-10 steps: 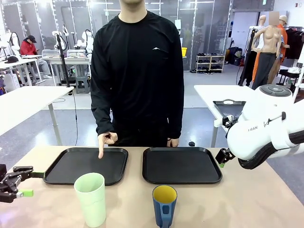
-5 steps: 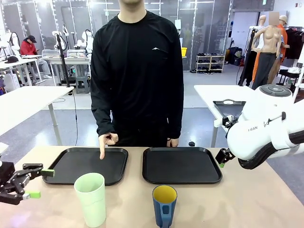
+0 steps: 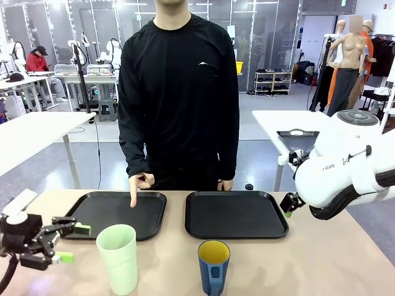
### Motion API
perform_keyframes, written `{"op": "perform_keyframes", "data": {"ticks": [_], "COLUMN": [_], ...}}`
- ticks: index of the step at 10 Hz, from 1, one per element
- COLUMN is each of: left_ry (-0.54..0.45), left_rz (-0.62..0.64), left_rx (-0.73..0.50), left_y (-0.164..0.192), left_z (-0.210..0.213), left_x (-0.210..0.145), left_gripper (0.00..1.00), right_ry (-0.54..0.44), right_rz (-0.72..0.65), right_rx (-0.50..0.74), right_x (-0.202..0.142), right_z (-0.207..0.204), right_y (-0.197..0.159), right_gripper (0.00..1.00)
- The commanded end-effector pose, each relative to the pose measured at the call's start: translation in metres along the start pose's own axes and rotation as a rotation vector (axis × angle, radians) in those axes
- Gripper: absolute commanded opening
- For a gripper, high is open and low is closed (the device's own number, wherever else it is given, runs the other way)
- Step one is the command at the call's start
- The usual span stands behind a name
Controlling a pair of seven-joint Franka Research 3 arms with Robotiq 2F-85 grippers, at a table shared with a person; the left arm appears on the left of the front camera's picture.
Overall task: Sort and store the cups by type.
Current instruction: Pick up the Reusable plastic cup.
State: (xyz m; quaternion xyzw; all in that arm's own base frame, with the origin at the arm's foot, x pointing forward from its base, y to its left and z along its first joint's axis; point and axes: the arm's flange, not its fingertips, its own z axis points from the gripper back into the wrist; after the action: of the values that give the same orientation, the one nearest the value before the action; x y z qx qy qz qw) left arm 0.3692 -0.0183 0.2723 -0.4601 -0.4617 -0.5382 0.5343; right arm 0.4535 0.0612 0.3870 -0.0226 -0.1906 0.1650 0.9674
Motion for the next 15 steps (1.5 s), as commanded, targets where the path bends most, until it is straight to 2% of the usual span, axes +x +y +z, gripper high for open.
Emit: {"op": "perform_keyframes", "data": {"ticks": [1, 2, 6, 10, 15], "left_ry": [0.021, 0.000, 0.009, 0.039, -0.005], "left_rz": [-0.048, 0.000, 0.020, 0.017, 0.033], "left_rx": [0.021, 0.000, 0.007, -0.075, -0.155], "left_y": [-0.018, 0.000, 0.004, 0.024, 0.021], "left_z": [-0.022, 0.000, -0.005, -0.037, -0.070], "left_x": [-0.054, 0.000, -0.004, -0.016, -0.026], "left_gripper": [1.00, 1.00, 1.00, 1.00, 1.00], "right_ry": [0.002, 0.002, 0.002, 0.002, 0.002], "right_rz": [-0.003, -0.003, -0.003, -0.003, -0.003], "right_rx": [0.000, 0.000, 0.000, 0.000, 0.000], "right_x": [0.000, 0.000, 0.000, 0.000, 0.000], "right_z": [0.000, 0.000, 0.000, 0.000, 0.000], "right_y": [-0.001, -0.001, -0.001, -0.001, -0.001], "right_gripper": [1.00, 1.00, 1.00, 1.00, 1.00]}}
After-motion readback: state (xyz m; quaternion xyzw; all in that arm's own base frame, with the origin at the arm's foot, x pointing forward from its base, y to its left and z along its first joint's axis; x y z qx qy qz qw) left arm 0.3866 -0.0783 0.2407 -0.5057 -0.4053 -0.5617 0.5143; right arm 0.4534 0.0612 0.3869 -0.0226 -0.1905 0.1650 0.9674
